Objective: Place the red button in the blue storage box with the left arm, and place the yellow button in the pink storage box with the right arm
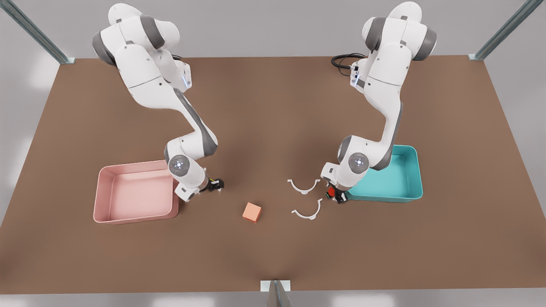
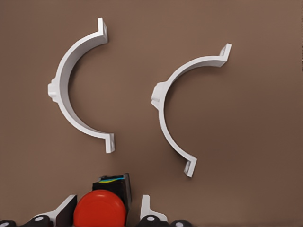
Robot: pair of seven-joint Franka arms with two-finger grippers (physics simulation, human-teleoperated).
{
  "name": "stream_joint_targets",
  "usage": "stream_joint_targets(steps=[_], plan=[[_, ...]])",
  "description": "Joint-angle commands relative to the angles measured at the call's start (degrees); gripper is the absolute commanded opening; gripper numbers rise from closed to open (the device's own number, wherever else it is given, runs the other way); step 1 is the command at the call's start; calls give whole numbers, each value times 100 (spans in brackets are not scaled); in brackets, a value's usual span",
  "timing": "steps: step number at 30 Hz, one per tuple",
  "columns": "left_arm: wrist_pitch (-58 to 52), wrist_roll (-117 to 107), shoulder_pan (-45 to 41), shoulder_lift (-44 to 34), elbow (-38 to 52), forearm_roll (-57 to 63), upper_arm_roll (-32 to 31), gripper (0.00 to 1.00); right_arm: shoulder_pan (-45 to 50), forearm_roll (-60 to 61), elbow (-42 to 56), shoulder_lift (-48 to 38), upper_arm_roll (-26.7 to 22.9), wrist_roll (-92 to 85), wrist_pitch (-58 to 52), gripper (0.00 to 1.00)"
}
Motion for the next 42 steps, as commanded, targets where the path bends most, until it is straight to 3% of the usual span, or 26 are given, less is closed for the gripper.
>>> stream_joint_targets(steps=[1,5,11,15,19,22,23,25,26,30,32,34,36,42], plan=[[2,350,-2,11,2,-49,-5,73,53,29,-310,-171,2,1043,610,100],[2,332,7,55,2,-67,-5,51,80,29,-512,-241,37,1105,707,100],[-85,262,-2,-111,20,-146,-14,45,71,29,-618,-127,37,1114,812,100],[-1122,253,42,-656,240,-146,-5,34,80,29,-846,-127,37,1114,769,100],[-2748,762,543,-1763,-40,-49,30,35,97,29,-917,-83,46,1114,769,100],[-2758,1106,825,-2994,-1588,-23,39,37,9,11,-847,13,46,508,760,100],[-2731,1106,833,-3065,-1834,-14,47,38,0,11,-820,40,46,235,760,100],[-2652,1097,842,-2907,-1940,-14,47,66,0,3,-803,84,46,95,760,100],[-2635,1088,842,-2740,-1905,-14,47,100,0,11,-785,84,46,-55,742,100],[-2635,1062,851,-2520,-1659,-14,56,100,0,11,-767,84,46,-55,742,100],[-2915,371,842,-3161,-1405,-5,408,100,27,11,-706,75,46,-55,725,100],[-4313,-2654,1018,-3118,309,188,540,100,18,11,-556,84,46,-55,487,100],[-4392,-5353,1071,-3091,1057,197,557,100,27,11,-556,119,46,-55,487,100],[-4972,-5547,1572,-2643,2446,241,399,100,18,20,-556,136,46,-20,487,97]])
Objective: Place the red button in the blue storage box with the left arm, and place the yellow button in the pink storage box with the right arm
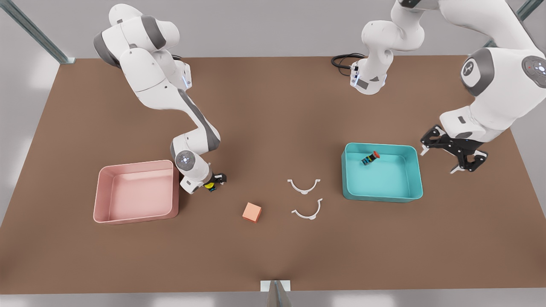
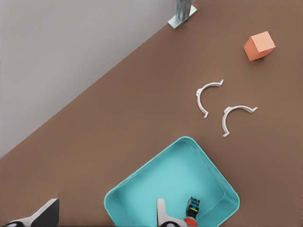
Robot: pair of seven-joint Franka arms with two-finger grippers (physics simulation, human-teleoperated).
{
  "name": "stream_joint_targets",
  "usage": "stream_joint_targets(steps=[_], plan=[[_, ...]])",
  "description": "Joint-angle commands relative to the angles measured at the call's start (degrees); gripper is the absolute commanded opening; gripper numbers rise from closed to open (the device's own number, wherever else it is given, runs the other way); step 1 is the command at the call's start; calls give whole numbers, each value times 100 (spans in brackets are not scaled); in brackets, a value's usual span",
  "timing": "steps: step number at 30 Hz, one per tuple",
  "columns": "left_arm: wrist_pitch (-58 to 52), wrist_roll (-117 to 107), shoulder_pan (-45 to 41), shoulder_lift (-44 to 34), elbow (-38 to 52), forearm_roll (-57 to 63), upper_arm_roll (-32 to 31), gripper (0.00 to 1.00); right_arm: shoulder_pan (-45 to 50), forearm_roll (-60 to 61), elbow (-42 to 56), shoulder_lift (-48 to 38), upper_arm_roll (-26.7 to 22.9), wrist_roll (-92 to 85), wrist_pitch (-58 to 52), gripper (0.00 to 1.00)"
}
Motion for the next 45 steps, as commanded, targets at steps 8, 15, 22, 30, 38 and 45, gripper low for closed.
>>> stream_joint_targets(steps=[8,15,22,30,38,45], plan=[[-603,-3704,-13,369,276,23,-18,100,-1,11,29,14,1,-441,-60,32],[-630,-3695,-48,334,285,23,-9,100,-80,-51,178,-320,-8,-625,-262,32],[-630,-3704,-118,334,276,14,-9,100,-441,-51,126,-997,-70,-458,-825,32],[-639,-3704,-118,343,268,14,-9,100,-1109,-51,-33,-1348,-70,-379,-1027,33],[-639,-3704,-118,343,268,14,-9,100,-1873,-332,-191,-1533,-52,-221,-1299,34],[-639,-3730,-189,343,268,14,-9,100,-2365,-376,-243,-1436,-61,-994,-1238,34]])
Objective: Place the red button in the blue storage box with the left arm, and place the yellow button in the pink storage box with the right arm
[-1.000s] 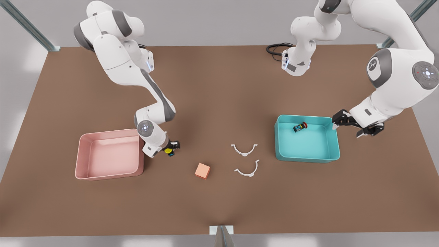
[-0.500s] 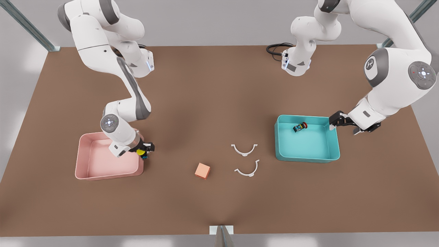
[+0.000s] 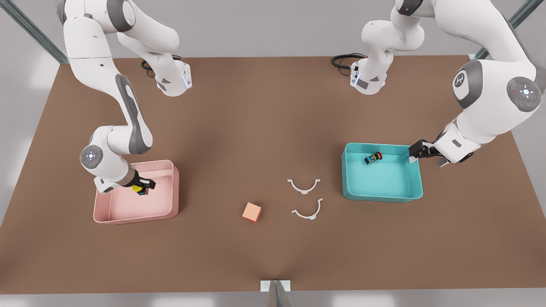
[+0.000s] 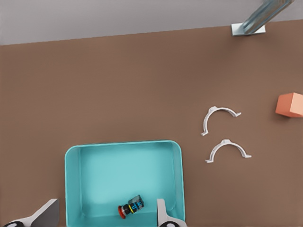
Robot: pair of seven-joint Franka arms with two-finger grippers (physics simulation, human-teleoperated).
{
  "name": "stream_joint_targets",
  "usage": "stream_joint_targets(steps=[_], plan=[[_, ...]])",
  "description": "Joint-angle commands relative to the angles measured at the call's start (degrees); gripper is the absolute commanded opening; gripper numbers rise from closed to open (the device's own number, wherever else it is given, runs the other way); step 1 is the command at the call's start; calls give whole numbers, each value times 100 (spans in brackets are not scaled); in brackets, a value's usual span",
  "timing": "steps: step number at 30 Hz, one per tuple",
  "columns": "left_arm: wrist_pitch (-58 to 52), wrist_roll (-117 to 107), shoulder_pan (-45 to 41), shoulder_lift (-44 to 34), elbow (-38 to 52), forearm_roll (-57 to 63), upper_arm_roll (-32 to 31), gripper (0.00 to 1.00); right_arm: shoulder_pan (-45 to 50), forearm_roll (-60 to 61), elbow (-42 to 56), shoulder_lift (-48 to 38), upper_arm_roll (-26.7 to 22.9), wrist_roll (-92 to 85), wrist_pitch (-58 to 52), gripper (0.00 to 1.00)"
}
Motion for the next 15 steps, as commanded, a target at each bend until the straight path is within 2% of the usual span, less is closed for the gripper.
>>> stream_joint_targets(steps=[1,3,4,5,9,10,13,15], plan=[[-6,-322,-32,-6,2,6,1,100,-73,-139,-11,35,0,-273,-46,34],[2,-313,-23,-6,2,6,1,100,-100,-139,-72,44,0,-344,-46,35],[11,-313,-14,-6,2,14,9,100,-161,-139,-81,44,9,-572,-107,52],[11,-313,-14,-6,2,6,9,100,-170,-139,-72,88,0,-695,-107,98],[-182,-339,3,-59,2,6,18,100,-161,-139,77,1,18,-713,-274,100],[-253,-348,-5,-103,2,6,18,100,-144,-130,156,-193,70,-634,-660,100],[-244,-339,-5,-85,11,6,18,100,-144,-121,2291,-316,483,-608,-3595,100],[-235,-322,-5,-85,11,14,18,100,-144,-113,3135,-316,501,-669,-4220,100]])
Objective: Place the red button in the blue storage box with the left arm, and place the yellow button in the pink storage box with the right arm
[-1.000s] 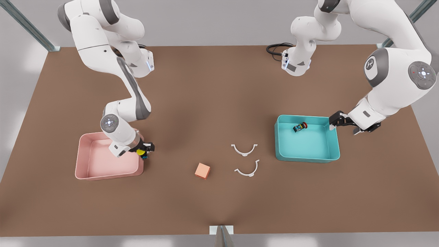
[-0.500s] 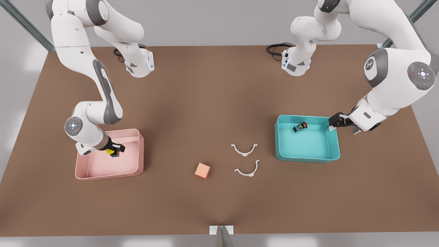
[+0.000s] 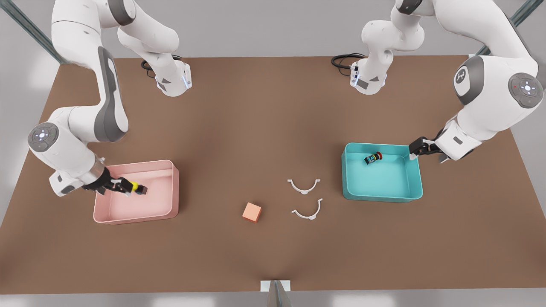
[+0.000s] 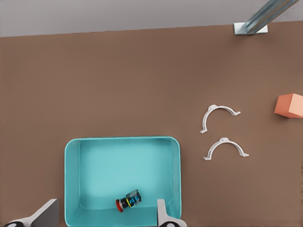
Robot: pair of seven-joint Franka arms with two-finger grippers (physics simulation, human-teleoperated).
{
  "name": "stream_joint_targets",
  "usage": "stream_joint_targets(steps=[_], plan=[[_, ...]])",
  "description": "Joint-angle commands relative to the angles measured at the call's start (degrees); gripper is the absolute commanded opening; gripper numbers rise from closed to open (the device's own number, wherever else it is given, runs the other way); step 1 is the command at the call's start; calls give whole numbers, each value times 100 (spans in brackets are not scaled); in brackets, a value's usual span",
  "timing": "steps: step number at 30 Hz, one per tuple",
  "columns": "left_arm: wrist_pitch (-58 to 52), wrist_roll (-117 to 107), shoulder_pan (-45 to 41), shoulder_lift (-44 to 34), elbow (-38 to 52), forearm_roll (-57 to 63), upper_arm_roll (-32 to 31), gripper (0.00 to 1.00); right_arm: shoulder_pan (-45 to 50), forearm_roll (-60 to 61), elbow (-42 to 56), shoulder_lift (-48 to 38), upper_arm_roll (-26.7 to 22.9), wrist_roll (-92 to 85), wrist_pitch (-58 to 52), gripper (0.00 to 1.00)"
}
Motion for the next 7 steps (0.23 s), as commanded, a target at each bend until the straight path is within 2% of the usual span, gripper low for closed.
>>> stream_joint_targets(steps=[1,2,3,4,5,7], plan=[[-61,-136,10,-2,-3,8,1,100,-4,34,645,7,-22,-510,-2354,100],[-61,-127,1,-2,6,8,10,100,119,42,786,-98,-250,-545,-2531,100],[-52,-127,1,6,-3,8,10,100,917,86,769,-300,-1304,-606,-2522,100],[-52,-127,10,7,-3,8,10,100,1516,209,716,-502,-1947,-755,-2522,100],[-52,-127,10,7,-3,8,10,100,1525,534,190,-950,-2123,-817,-2434,100],[-52,-135,10,7,6,8,10,100,1402,543,-49,-1091,-2114,-677,-2382,100]])
